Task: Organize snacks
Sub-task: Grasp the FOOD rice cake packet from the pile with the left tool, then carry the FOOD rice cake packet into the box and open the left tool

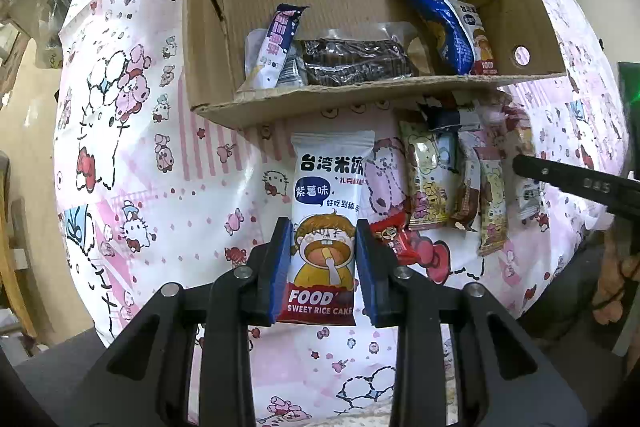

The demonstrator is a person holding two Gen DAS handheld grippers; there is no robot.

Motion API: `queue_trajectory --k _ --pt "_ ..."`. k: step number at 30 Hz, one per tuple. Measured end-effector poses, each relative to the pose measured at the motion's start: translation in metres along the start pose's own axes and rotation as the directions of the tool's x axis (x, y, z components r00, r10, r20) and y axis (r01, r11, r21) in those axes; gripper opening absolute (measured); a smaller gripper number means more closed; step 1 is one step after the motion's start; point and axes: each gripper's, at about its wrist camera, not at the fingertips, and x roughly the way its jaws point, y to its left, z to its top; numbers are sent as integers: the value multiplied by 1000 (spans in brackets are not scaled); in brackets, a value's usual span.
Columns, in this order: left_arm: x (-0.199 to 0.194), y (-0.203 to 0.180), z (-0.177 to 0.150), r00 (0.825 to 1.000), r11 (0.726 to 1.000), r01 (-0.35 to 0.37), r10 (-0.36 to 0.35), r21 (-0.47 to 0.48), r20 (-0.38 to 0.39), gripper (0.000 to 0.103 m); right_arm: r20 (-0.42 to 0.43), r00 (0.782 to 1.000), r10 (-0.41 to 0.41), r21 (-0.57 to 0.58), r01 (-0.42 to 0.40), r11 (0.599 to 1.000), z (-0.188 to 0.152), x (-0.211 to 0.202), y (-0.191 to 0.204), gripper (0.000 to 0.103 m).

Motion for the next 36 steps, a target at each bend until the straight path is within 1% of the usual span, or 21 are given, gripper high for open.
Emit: queue_trajectory --k 6,9,11,13,16,19,21,23,24,26,27,28,29,31,34,36 --pt "-1 1 -5 999 999 -35 35 1 13 27 -2 998 56 9 -56 998 -13 -16 -3 32" --pt "-2 6 -12 999 999 -51 51 -19 15 27 -10 993 122 0 -122 993 -23 -27 -2 32" --pt "-5 9 -19 999 998 -48 49 -44 19 27 -11 985 174 -34 -174 984 -32 -35 5 32" --pt "-17 10 -27 998 997 -18 23 -81 65 27 -13 975 222 -71 -222 972 -37 -42 14 32" --pt "-34 8 -36 994 995 13 -3 -94 111 27 -35 961 274 -133 -276 952 -38 -49 30 32" --pt "-54 8 -47 989 994 22 -5 -112 151 27 -47 953 300 -189 -303 934 -48 -56 45 32" --pt "-64 8 -49 983 993 17 5 -115 185 27 -48 945 323 -198 -326 924 -56 -59 48 32" --pt "-73 10 -44 973 993 -6 32 -116 228 27 -38 933 357 -203 -357 912 -61 -61 48 32" --pt "-78 14 -40 968 992 -18 49 -129 247 27 -27 927 375 -209 -372 904 -62 -64 49 32" --pt "-86 20 -32 961 987 -3 48 -161 272 27 32 911 411 -232 -393 890 -61 -77 50 32" --pt "-91 23 -27 957 984 5 46 -178 285 27 66 907 415 -239 -389 890 -59 -82 51 32" --pt "-95 25 -23 954 983 10 46 -184 296 27 132 901 414 -239 -376 895 -57 -92 48 32" --pt "-100 28 -16 950 982 18 41 -187 309 27 164 894 417 -234 -375 897 -56 -98 45 32" --pt "-110 35 -4 939 977 36 39 -210 341 27 231 873 429 -210 -386 898 -52 -109 38 32" --pt "-123 44 16 926 969 61 34 -240 376 27 292 852 434 -183 -396 900 -49 -115 31 32" --pt "-131 46 27 918 969 59 43 -242 395 27 333 832 443 -163 -412 897 -44 -121 25 32"
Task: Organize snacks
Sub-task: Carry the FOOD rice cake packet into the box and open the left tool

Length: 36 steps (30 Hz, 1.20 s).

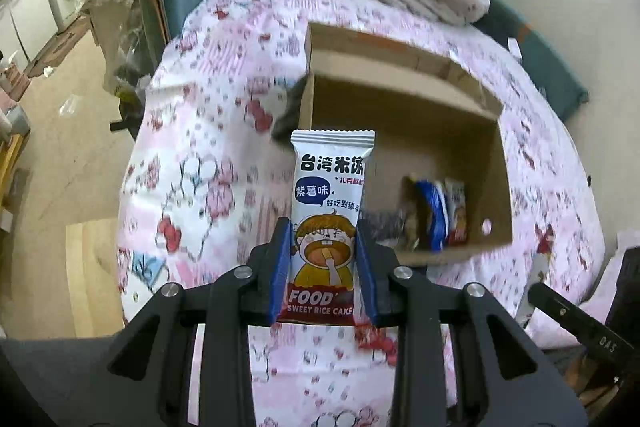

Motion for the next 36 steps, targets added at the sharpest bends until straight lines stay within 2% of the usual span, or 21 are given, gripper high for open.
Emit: queue_trajectory --k 5,13,23,30,36 --pt "5 -10 22 1000 1000 0 -1 28 25 27 82 997 5 58 -10 998 23 3 -11 32" --pt "29 -34 41 1000 994 -13 11 105 23 27 126 991 -34 51 28 998 56 5 -16 32" --pt "57 -60 48 1000 982 -9 5 188 20 27 100 991 -84 6 84 996 89 38 -22 32" --pt "85 -60 41 1000 982 14 -11 187 -18 27 56 991 -118 -11 119 993 97 64 -26 32" --pt "104 -57 38 998 983 50 -43 179 -42 27 10 994 -106 32 105 994 94 80 -38 33"
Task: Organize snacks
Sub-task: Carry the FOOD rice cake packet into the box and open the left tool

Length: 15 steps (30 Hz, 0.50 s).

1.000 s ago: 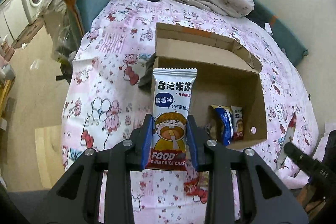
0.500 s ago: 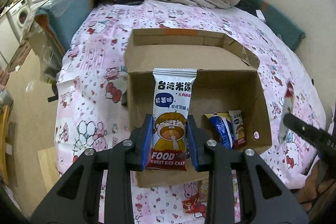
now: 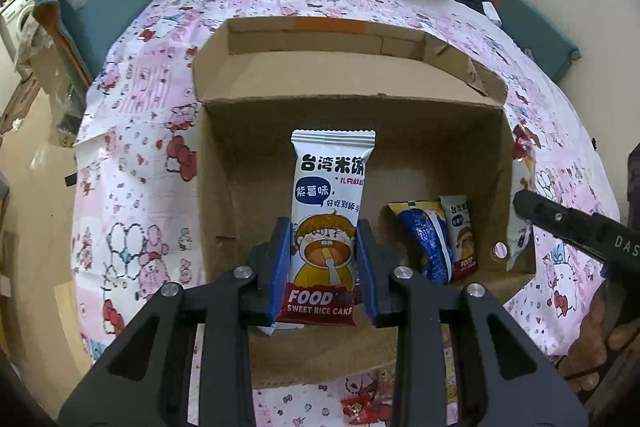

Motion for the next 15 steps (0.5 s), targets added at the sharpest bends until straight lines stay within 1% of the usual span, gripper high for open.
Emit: queue_trajectory --k 2,5,10,15 --pt "4 -1 -1 1000 1000 16 -16 10 -13 28 -31 999 9 11 -9 1000 -3 7 -3 33" --pt "8 1 -1 999 1000 21 -20 2 -27 28 -57 998 -3 2 3 1000 -7 15 -2 33" --pt "7 3 -4 999 999 35 -35 0 -33 28 -78 997 2 -3 -2 1000 -8 22 2 33" --pt "12 3 -10 997 999 44 -45 -15 -66 28 -103 995 10 -14 -12 1000 -10 29 6 33"
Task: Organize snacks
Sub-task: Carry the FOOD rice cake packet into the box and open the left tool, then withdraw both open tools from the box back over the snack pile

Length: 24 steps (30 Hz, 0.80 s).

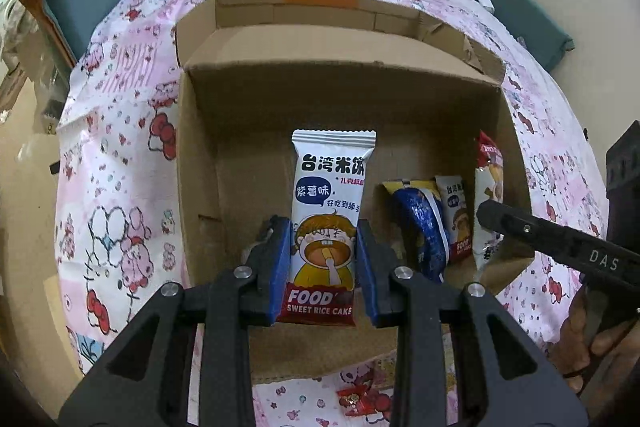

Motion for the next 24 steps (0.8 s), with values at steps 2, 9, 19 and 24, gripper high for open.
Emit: queue_trajectory --k 2,9,19,24 --pt "1 -3 -2 1000 1000 -6 6 10 0 28 -5 1000 -20 -36 19 999 -2 2 6 33" --pt "4 -11 -9 999 998 -41 41 48 -1 28 -50 999 -20 -86 15 996 -9 14 16 33" --pt "3 -19 -11 999 995 -45 46 93 -2 29 -85 996 42 -70 -48 996 -10 17 17 35" --pt "-1 -24 -12 998 991 -66 65 113 14 75 -56 997 51 -64 -54 996 -8 12 19 68"
